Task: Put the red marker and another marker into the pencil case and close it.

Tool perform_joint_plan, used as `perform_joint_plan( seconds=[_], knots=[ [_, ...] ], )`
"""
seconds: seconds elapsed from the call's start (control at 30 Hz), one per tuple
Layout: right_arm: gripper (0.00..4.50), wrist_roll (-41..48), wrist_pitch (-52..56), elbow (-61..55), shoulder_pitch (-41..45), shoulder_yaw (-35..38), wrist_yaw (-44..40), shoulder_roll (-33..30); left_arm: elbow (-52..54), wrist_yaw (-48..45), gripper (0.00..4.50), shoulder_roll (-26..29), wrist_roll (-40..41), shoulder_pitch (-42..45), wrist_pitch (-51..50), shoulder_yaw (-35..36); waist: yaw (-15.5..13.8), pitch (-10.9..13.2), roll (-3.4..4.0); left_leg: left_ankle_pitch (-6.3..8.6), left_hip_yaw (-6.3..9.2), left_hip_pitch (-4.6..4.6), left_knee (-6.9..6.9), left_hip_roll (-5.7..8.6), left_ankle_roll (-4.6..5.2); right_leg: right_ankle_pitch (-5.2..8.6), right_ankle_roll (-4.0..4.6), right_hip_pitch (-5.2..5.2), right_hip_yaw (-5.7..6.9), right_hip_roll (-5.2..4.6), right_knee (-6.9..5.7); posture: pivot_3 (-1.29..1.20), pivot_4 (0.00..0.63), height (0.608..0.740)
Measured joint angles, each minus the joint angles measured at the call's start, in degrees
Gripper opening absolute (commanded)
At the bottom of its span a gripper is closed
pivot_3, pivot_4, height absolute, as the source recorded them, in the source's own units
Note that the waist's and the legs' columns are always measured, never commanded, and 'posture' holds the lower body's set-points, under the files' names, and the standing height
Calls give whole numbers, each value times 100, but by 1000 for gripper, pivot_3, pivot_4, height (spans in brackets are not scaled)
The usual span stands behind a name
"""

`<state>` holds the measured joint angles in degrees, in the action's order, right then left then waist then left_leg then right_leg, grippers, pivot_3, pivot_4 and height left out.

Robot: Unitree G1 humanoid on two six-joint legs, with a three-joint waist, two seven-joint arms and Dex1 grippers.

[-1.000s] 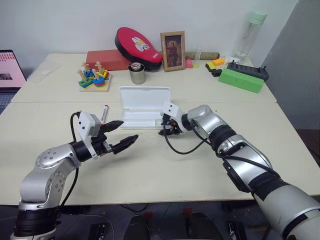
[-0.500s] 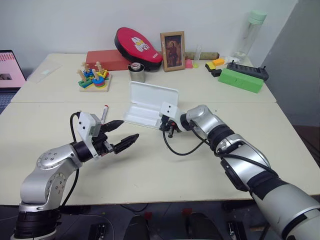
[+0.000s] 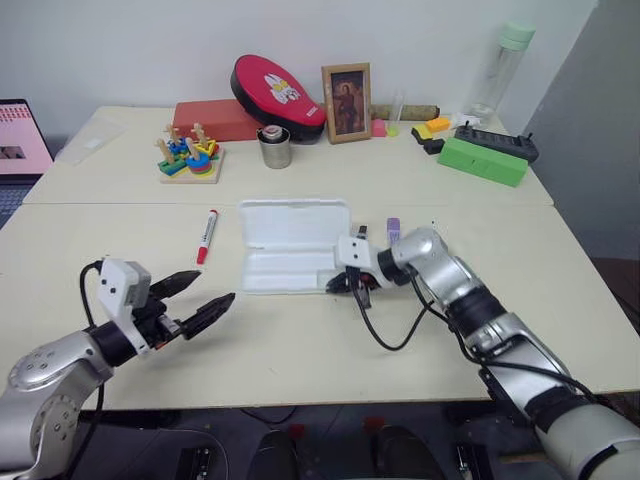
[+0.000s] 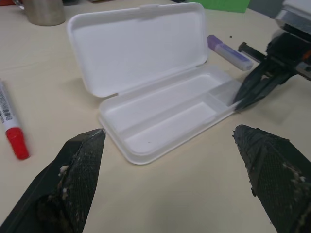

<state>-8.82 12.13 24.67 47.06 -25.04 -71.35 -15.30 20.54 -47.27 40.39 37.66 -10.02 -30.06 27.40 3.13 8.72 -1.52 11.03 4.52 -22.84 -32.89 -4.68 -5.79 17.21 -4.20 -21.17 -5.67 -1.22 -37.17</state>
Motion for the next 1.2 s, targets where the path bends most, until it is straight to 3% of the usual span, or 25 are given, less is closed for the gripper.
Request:
perform_joint_plan(
  seconds=[0.3, 1.2],
  knots=[
    [37, 120, 899, -1336, -493, -232, -134, -284, 134, -216, 4500, 190, 58, -437, -68, 213, 0, -1, -2, -1, -2, 5, -7, -1, -1, 1, -1, -2, -3, 0, 5, 0, 150, 740],
    [37, 347, 2480, -2051, -598, -555, 436, -207, 133, -214, 4500, 206, 50, -268, -80, 194, -1, -2, -4, 0, -2, 1, -2, -1, -1, 1, 0, -14, -2, 0, 9, 0, 150, 740]
  ],
)
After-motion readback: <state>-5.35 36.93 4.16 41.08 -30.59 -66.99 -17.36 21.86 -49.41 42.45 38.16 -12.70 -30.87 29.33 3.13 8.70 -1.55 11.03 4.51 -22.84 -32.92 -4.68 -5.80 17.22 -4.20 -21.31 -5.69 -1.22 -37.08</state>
